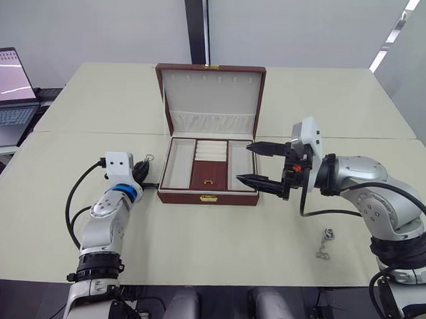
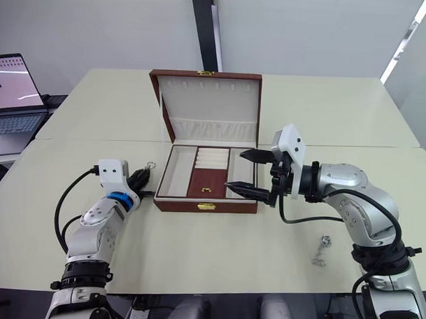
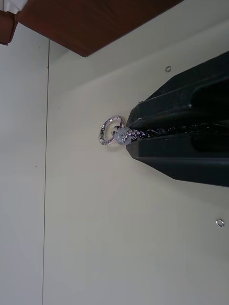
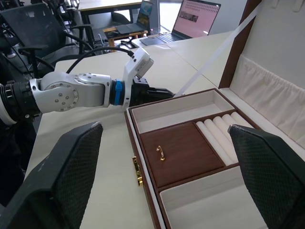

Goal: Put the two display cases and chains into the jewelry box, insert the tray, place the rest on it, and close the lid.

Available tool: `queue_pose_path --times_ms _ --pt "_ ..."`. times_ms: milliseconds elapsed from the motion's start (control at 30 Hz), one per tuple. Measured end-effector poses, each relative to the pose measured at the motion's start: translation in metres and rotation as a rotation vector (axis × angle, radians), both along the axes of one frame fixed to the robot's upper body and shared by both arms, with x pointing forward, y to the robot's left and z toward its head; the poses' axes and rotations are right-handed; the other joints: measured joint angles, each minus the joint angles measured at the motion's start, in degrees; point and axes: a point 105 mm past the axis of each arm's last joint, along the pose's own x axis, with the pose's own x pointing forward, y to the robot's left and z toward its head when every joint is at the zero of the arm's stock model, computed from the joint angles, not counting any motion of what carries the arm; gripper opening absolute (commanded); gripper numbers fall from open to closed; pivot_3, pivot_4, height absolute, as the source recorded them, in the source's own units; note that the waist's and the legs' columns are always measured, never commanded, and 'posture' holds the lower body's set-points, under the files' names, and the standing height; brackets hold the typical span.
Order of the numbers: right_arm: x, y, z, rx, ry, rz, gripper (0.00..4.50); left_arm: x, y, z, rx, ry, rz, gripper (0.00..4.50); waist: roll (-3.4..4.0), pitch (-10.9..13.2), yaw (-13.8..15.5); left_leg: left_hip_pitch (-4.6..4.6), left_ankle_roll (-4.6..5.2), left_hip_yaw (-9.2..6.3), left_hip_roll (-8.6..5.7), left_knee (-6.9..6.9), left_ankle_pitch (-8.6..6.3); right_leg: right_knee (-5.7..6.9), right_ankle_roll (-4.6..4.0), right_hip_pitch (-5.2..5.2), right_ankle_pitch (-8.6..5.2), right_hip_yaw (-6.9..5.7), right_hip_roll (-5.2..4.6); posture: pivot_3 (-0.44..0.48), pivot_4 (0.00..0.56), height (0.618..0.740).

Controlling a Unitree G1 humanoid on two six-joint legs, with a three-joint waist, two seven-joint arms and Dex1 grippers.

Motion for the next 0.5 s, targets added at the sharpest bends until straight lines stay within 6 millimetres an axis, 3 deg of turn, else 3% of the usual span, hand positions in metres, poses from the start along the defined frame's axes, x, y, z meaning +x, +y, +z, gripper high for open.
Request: queue_pose_path --times_ms 267,500 --pt "-0.002 -0.004 0.008 0.036 0.006 0.009 4.50 -0.016 -0.001 0.009 -0.055 -0.058 0.019 0.00 -0.15 0.1 0.0 -0.07 0.00 -0.06 0.03 0.00 0.00 -0.02 0.00 -0.05 0.00 -0.03 0.00 0.000 0.150 0.740" --pt "-0.003 -0.005 0.018 0.057 -0.009 0.021 4.50 -0.026 -0.022 0.068 -0.081 -0.231 -0.029 0.00 -0.18 0.1 0.0 -0.12 0.00 -0.05 0.01 0.01 0.00 -0.05 0.00 -0.05 0.00 -0.04 0.00 0.000 0.150 0.740"
